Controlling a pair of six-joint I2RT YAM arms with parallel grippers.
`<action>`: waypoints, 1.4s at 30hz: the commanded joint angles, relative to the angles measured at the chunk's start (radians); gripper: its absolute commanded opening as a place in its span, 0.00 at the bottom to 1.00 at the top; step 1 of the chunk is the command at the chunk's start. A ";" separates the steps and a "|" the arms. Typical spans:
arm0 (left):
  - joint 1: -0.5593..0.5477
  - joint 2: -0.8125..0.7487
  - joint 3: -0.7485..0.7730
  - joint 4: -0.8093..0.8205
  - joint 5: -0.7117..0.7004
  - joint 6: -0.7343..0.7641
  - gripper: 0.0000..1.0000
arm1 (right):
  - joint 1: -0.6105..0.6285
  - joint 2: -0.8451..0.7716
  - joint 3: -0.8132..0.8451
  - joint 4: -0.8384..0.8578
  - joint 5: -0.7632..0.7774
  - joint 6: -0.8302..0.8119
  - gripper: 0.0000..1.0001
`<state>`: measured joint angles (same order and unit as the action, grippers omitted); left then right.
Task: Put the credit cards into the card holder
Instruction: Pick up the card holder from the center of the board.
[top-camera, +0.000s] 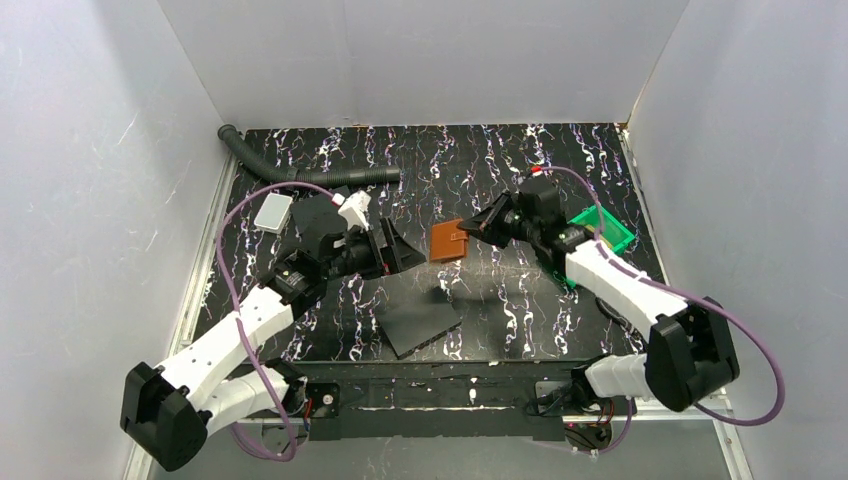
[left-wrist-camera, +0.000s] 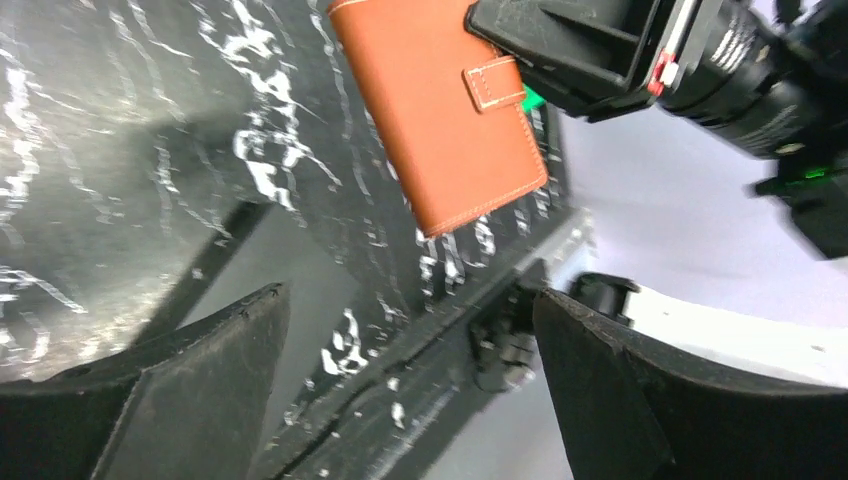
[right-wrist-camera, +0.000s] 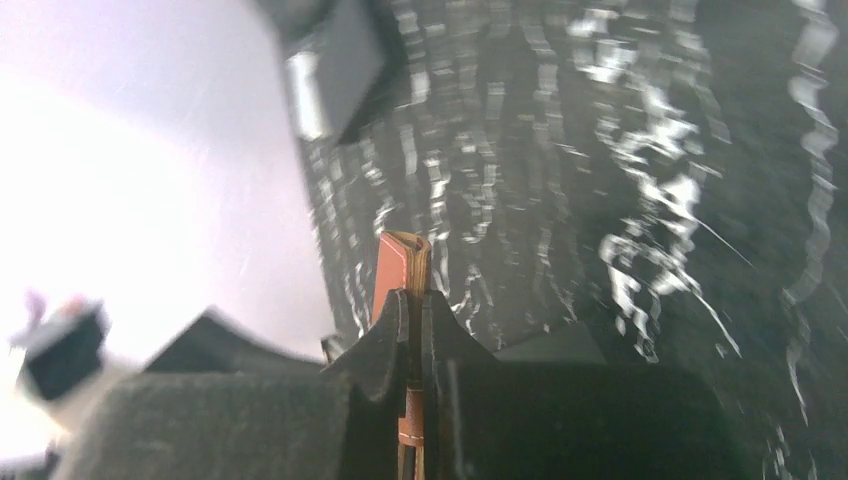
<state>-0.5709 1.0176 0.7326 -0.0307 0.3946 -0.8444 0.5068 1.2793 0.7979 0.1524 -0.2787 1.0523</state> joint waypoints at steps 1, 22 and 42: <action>-0.112 -0.053 0.088 -0.148 -0.413 0.243 0.91 | -0.001 0.105 0.233 -0.763 0.246 0.261 0.01; -0.427 0.269 0.203 0.014 -0.513 1.141 0.96 | 0.028 0.087 0.198 -0.693 0.088 0.527 0.01; -0.006 0.342 0.453 -0.323 0.319 0.670 0.00 | 0.009 -0.226 -0.043 -0.108 -0.037 -0.343 0.98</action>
<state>-0.7853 1.3403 1.1034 -0.2440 0.2173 0.0792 0.5236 1.1732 0.8318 -0.2764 -0.2028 1.1709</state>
